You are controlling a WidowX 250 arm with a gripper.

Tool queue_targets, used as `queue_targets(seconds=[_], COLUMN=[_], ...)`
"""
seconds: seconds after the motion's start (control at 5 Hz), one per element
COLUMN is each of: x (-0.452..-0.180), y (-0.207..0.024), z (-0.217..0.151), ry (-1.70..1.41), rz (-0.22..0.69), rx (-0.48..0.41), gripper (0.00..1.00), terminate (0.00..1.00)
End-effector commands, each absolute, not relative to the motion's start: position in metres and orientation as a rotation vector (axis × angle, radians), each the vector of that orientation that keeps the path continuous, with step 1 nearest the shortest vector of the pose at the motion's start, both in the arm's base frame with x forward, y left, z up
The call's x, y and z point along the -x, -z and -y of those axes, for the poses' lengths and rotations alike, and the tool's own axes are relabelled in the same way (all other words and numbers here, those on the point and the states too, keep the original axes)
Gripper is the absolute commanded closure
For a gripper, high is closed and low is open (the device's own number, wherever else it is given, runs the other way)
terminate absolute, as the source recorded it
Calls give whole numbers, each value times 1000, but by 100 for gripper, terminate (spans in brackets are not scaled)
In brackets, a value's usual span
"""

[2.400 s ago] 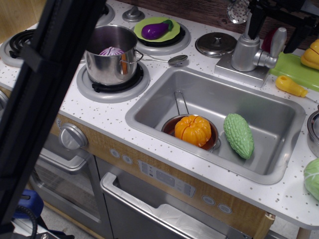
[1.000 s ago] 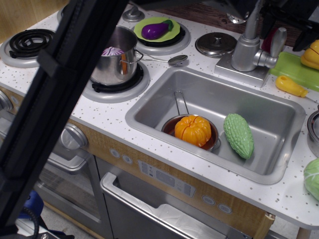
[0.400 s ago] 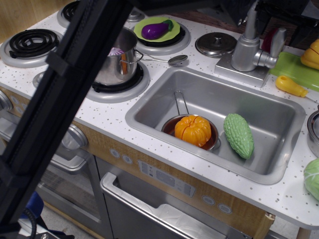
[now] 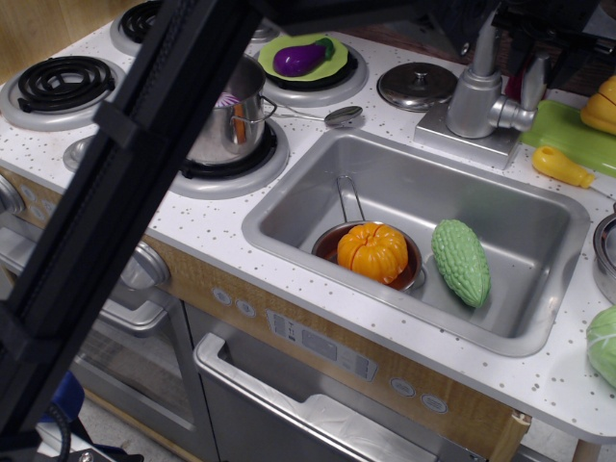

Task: Turn lever vertical to front

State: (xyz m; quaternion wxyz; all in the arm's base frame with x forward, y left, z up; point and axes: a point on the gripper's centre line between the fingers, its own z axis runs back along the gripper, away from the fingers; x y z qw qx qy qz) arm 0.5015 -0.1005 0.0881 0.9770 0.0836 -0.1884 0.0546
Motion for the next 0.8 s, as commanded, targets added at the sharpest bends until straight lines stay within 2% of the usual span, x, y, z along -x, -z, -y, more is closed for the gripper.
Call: queue_targets(seconds=[0.0, 0.2, 0.4, 0.6], x=[-491, -479, -472, -467], y=[-118, -110, -98, -84], z=[104, 108, 109, 112], ry=[-145, -171, -182, -206], rz=[416, 384, 305, 284], rx=[-143, -125, -93, -61], gripper=[100, 100, 100, 100], terminate=[0, 0, 0, 0])
